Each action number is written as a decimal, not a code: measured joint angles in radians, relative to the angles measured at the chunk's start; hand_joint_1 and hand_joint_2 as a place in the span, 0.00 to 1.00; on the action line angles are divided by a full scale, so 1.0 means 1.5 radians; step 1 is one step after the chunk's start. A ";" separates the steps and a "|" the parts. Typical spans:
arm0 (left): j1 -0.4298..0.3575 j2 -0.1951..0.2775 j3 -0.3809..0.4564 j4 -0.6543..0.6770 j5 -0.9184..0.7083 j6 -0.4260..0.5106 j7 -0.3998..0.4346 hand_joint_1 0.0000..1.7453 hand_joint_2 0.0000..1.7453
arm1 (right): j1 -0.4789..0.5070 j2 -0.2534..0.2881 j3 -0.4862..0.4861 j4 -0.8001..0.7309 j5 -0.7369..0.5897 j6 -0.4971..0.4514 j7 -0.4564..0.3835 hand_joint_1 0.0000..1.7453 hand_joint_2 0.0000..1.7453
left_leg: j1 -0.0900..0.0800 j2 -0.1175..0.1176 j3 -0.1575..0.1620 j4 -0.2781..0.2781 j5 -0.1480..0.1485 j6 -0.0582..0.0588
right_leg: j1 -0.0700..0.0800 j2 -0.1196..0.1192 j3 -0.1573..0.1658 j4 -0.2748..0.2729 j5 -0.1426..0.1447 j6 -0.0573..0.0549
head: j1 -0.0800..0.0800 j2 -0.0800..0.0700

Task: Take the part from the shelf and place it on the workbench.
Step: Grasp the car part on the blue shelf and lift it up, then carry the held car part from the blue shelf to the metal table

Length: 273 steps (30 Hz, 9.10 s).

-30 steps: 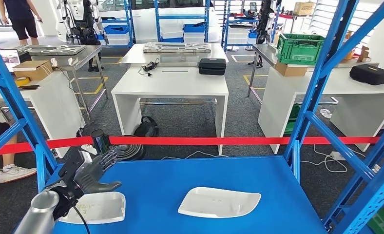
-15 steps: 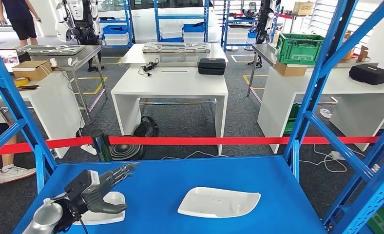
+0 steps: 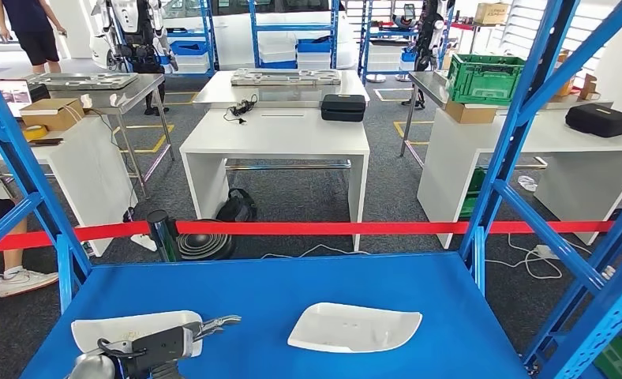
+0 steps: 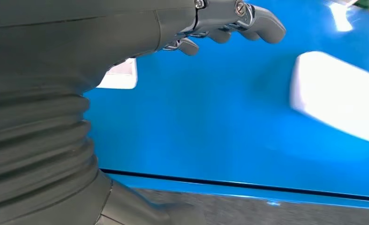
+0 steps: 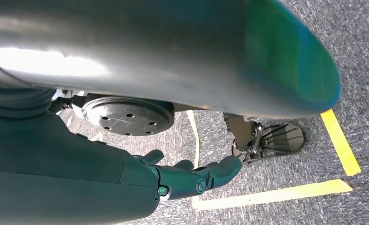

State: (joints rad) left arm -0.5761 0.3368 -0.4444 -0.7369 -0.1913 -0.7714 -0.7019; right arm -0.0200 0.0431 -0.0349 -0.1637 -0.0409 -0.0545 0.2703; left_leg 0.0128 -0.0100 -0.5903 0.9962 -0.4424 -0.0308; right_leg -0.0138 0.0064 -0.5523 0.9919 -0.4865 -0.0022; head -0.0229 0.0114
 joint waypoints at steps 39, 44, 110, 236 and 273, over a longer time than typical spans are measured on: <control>0.024 -0.004 0.014 0.014 0.109 0.032 -0.001 0.00 1.00 | 0.000 0.000 -0.003 0.000 0.010 -0.005 0.000 0.00 0.00 | 0.000 0.000 0.000 0.000 0.000 0.000 | 0.000 0.000 0.000 0.001 0.000 -0.001 | 0.000 0.000; 0.037 -0.010 0.059 -0.013 0.143 -0.007 -0.001 0.00 1.00 | 0.000 0.000 -0.005 0.000 0.008 -0.005 0.000 0.00 0.00 | 0.000 0.000 0.000 0.000 0.000 0.000 | 0.000 0.000 -0.001 0.001 -0.001 -0.001 | 0.000 0.000; -0.029 0.129 -0.093 0.039 -0.107 0.207 0.000 0.00 1.00 | 0.000 0.001 -0.016 0.000 0.023 -0.005 0.000 0.00 0.00 | 0.000 0.001 0.000 0.000 0.000 0.000 | 0.000 0.000 -0.001 0.002 -0.001 -0.001 | 0.000 0.000; 0.337 -0.214 0.219 -0.236 0.968 0.174 0.510 1.00 1.00 | 0.000 0.026 -0.049 0.000 0.049 -0.039 0.000 0.00 0.00 | 0.001 0.005 -0.013 0.014 0.000 0.020 | -0.011 -0.002 -0.028 0.101 -0.053 0.019 | 0.006 0.000; 0.359 -0.303 0.130 0.014 0.989 0.105 0.484 1.00 1.00 | 0.015 0.008 -0.026 0.001 0.113 -0.034 -0.002 0.00 0.00 | -0.006 0.008 -0.029 0.037 -0.005 -0.005 | 0.001 -0.002 0.012 0.028 -0.033 -0.011 | 0.001 0.000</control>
State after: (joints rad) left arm -0.0380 -0.1175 -0.2497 -0.7166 1.2915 -0.6134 0.0248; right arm 0.0024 0.0555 -0.0743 -0.1629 0.1281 -0.1061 0.2676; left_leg 0.0035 0.0016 -0.6336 1.0521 -0.4497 -0.0383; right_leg -0.0126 0.0028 -0.5350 1.0346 -0.5355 -0.0188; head -0.0213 0.0114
